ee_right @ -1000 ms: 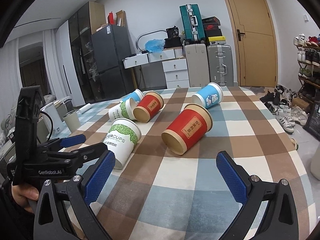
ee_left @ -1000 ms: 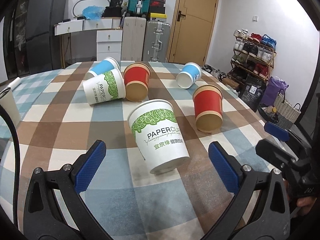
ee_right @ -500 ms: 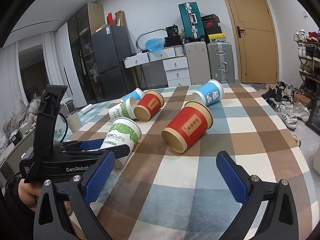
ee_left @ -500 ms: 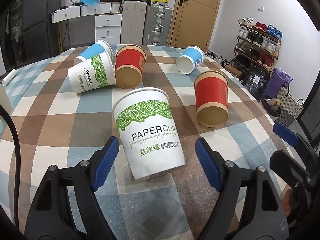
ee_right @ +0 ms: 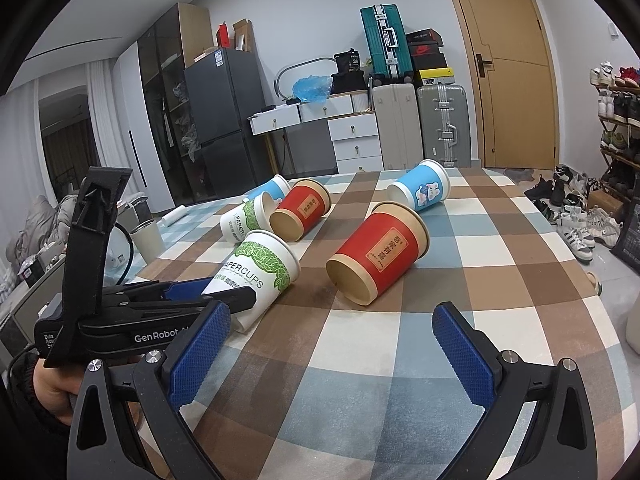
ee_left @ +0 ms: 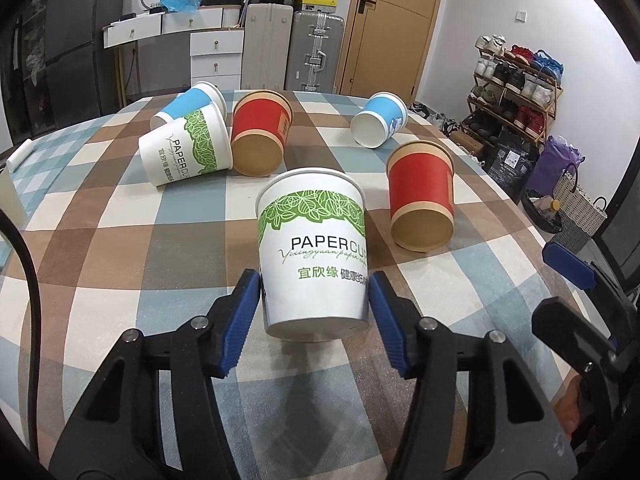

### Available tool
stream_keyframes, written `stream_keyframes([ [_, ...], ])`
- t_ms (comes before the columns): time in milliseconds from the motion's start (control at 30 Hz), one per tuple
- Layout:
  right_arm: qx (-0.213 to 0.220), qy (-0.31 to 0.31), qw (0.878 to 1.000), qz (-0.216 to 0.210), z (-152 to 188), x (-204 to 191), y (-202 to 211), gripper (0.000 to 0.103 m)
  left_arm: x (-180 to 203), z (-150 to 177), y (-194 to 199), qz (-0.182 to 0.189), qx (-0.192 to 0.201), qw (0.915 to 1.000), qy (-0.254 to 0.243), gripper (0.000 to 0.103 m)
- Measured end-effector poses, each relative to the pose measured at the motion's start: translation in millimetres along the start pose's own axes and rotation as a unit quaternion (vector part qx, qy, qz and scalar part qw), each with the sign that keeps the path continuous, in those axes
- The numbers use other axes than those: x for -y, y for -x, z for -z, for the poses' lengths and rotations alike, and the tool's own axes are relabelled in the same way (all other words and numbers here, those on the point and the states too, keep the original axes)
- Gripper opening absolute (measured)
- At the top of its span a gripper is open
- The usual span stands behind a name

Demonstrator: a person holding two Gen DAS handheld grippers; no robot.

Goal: Flip cup upright
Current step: 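Move the left gripper to the white green-leaf cup and close on it, then lift the white cup with the left gripper and rotate it mouth-up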

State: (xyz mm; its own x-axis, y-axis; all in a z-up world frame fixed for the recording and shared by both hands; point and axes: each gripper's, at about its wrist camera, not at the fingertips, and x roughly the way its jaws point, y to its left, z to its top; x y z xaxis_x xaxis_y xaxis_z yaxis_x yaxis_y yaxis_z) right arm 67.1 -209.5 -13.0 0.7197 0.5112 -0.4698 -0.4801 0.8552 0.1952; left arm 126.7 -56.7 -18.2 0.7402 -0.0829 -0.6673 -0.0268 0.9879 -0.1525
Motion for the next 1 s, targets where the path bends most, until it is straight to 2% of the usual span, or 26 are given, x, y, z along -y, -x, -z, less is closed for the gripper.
stream_keyframes([
  [467,0.0,0.019,1.0,-0.016,1,-17,-1,0.103,-10,15,41,-0.029,0.039,0.9988,0.001,0.054],
  [1000,-0.002,0.032,0.999,-0.036,6,-34,-2,0.103,-26,50,109,-0.024,0.066,0.9973,0.018,0.053],
])
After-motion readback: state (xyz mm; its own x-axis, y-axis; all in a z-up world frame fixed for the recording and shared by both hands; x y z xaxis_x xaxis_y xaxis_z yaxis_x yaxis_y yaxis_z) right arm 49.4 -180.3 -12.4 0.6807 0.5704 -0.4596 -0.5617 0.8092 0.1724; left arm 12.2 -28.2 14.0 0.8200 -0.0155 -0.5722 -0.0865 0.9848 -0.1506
